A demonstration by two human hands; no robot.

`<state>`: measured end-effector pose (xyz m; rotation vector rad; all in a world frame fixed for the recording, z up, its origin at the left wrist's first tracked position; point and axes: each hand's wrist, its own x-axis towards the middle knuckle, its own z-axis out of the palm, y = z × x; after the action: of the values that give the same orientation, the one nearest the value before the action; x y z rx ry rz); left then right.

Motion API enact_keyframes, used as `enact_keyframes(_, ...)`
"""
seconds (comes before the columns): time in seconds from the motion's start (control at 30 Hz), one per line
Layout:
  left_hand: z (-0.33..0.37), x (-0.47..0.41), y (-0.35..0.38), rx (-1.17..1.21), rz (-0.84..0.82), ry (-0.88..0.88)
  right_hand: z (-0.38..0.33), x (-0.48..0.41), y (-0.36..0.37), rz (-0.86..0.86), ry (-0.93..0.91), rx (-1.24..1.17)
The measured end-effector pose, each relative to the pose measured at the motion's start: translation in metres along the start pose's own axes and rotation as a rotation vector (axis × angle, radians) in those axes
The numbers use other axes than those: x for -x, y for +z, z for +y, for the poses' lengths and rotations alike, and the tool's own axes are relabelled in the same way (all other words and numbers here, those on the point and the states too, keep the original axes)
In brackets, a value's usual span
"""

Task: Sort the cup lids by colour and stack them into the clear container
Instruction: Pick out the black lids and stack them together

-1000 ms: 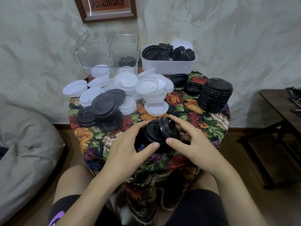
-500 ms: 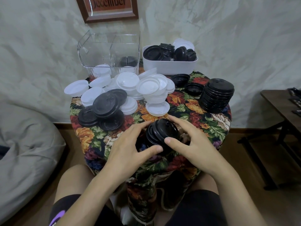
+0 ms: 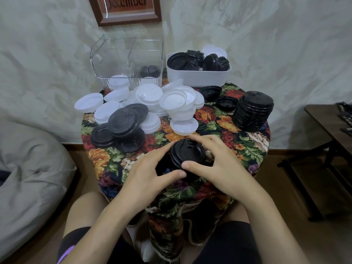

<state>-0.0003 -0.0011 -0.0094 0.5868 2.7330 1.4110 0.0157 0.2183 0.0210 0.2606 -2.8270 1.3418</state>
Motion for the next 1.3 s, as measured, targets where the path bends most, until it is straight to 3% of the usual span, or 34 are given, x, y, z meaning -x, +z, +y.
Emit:
enact_keyframes(0.87, -0.011, -0.003, -0.001, 0.095, -0.027, 0.009, 0.005, -0.007, -0.005, -0.124, -0.026, -0.040)
enact_keyframes(1.3, -0.009, -0.004, -0.007, -0.002, -0.041, 0.025, 0.006, -0.006, -0.005, -0.164, -0.034, -0.034)
